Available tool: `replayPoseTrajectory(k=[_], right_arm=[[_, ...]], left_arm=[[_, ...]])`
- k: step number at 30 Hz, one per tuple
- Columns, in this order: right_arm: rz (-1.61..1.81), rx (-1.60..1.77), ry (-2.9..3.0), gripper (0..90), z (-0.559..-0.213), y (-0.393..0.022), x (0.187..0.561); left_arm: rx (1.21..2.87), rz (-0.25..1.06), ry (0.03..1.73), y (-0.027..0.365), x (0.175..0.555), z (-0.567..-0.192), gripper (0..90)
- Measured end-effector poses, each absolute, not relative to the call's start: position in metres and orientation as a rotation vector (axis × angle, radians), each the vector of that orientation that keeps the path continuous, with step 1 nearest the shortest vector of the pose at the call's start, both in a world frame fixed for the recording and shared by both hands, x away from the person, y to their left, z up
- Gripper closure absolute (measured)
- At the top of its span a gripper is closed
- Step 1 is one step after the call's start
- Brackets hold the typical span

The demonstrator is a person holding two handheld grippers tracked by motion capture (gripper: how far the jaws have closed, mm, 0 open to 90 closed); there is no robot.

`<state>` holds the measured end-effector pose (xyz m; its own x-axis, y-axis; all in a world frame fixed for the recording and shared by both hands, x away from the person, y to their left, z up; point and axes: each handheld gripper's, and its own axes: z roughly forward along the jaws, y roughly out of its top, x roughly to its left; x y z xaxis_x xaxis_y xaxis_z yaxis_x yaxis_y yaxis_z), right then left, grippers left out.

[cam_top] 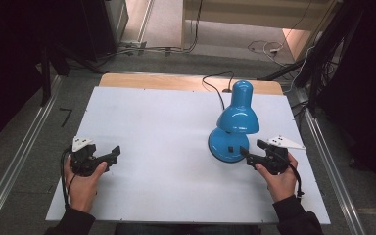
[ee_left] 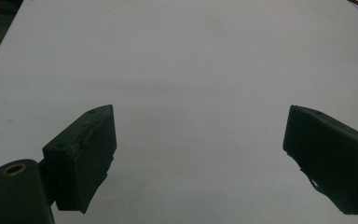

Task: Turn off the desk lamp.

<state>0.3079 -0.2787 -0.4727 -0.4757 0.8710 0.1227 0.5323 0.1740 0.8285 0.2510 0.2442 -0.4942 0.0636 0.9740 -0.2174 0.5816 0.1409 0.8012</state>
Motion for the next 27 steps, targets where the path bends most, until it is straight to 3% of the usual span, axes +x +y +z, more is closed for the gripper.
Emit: replayPoseTrajectory(k=[27], right_arm=[[1.215,1.353,2.051,19.6,-0.472,-0.295,0.3]], left_arm=[[1.537,0.617,1.616,0.244,0.251,-0.494,10.5]])
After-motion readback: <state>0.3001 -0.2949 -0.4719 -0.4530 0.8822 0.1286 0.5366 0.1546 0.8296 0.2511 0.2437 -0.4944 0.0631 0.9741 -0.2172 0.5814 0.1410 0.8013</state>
